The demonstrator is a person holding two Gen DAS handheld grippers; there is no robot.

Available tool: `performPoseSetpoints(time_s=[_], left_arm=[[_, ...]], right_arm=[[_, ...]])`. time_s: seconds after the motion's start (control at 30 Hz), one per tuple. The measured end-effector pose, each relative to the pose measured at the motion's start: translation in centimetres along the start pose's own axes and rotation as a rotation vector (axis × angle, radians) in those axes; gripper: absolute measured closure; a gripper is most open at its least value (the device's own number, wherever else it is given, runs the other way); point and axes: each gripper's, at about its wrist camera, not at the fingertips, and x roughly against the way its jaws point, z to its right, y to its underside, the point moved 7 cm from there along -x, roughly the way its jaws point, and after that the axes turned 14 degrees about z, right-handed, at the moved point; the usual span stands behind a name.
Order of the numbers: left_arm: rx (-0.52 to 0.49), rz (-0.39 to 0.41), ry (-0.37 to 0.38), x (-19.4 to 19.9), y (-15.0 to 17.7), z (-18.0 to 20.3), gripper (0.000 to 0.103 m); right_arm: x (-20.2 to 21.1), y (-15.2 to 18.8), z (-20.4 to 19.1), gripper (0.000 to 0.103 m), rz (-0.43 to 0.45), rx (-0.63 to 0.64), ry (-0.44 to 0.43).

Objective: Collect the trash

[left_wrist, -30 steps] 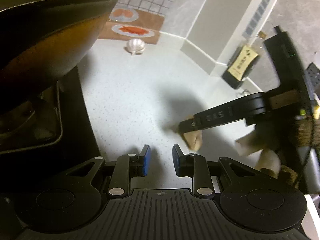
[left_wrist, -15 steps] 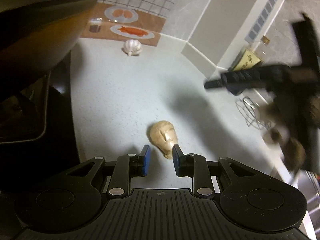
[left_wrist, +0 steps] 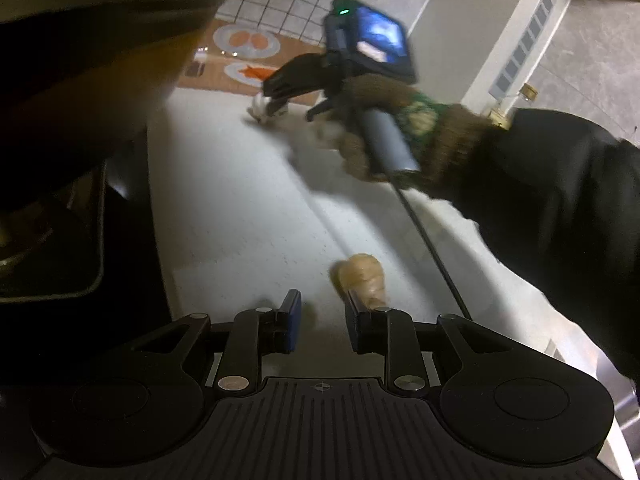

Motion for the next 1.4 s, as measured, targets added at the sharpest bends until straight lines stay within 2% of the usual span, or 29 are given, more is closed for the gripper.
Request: performPoseSetpoints(time_s=[0.07, 0.3, 0.33, 0.37, 0.5, 0.6, 0.77, 0.87, 0.97, 1.07, 1.13, 1.3, 1.4], left_arm=[[0.014, 0.007, 0.004, 0.2, -0.1, -0.5, 0.076], [0.038, 0.014, 0.013, 0.7, -0.1, -1.3, 0.076], [0.039, 0.014, 0.017, 0.8, -0.1, -1.3, 0.076], [0.043, 0.011, 0.018, 0.9, 0.0, -1.5, 0.076], [0.067, 0.007, -0.005, 0.8, -0.1, -2.4, 0.076], [0.065, -0.001, -0.022, 0.7, -0.1, -2.6, 0.076], [0.039, -0.017, -0.040, 0.3, -0.2, -1.9, 0.076], [0.039, -0.026, -0.031, 0.1, -0.1, -1.1, 0.076], [0.027, -0.045, -0.046, 0.0, 0.1, -0.4, 0.076], [0.022, -0.046, -0.057, 0.3, 0.1, 0.4, 0.076], [0.028, -0.048, -0.056, 0.4, 0.3, 0.9, 0.076], [0.022, -0.050, -0.070, 1.6, 0.7, 0.3, 0.076], [0.030, -0.060, -0.063, 1.5, 0.7, 0.4, 0.076]], right_arm=[[-1.6, -0.4, -0.7, 0.045, 0.000, 0.009, -0.014], [-5.2, -1.0, -2.5, 0.045, 0.010, 0.111, 0.040], [-5.4, -1.2, -2.7, 0.051, 0.014, 0.117, 0.038], [-5.7, -1.3, -2.9, 0.061, 0.009, 0.128, 0.036], [-6.0, -1.1, -3.5, 0.062, -0.017, 0.171, 0.059], [-4.8, -0.6, -3.2, 0.062, -0.067, 0.121, 0.046], [1.6, 2.5, -2.0, 0.063, -0.143, -0.019, -0.036], [7.8, 5.1, -1.2, 0.065, -0.171, -0.050, -0.092], [15.0, 7.8, -0.1, 0.065, -0.155, -0.074, -0.104], [20.8, 10.2, 2.0, 0.065, -0.125, -0.120, -0.065], [23.3, 11.8, 3.3, 0.065, -0.107, -0.151, -0.017], [26.5, 15.0, 6.3, 0.065, -0.095, -0.361, 0.049], [27.9, 16.4, 5.9, 0.065, -0.061, -0.480, 0.015]])
